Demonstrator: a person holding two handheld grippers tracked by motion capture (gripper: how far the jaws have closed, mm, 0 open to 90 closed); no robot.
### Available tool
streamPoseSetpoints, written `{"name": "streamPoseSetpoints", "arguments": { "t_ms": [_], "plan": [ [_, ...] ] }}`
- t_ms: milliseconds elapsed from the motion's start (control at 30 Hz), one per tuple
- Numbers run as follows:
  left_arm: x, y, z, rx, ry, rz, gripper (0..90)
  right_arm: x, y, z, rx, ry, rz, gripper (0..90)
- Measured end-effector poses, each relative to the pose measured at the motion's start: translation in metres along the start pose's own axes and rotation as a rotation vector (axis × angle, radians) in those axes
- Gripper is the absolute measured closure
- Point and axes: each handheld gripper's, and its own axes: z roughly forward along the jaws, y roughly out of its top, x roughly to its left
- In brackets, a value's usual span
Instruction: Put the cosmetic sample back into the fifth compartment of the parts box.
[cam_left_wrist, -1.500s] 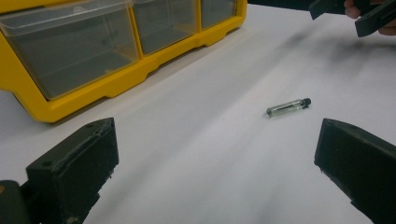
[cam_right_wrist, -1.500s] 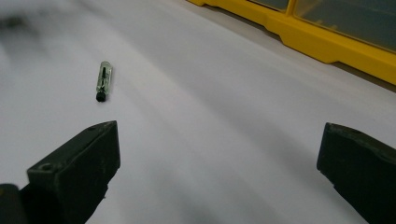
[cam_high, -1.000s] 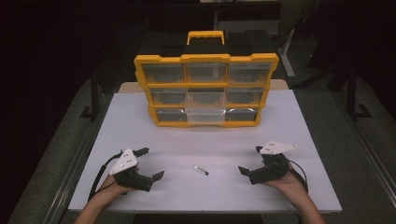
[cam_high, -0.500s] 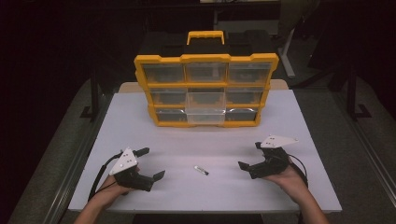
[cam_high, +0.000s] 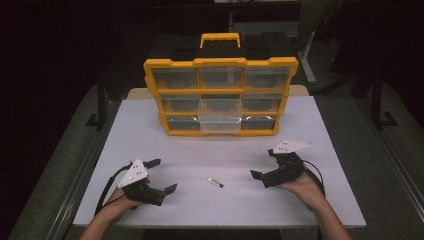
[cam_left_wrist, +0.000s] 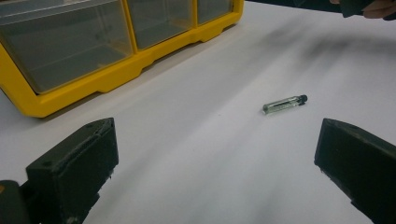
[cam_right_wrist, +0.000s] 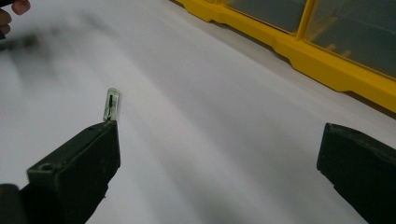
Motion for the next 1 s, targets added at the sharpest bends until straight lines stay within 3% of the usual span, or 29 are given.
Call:
{"name": "streamPoseSetpoints", "arguments": {
  "t_ms": [1000],
  "plan": [
    [0.0, 0.0, 0.001, 0.007, -0.005, 0.008, 0.0, 0.009, 0.031, 0.03, 0.038, 0.053, -0.039, 0.0]
  ]
}}
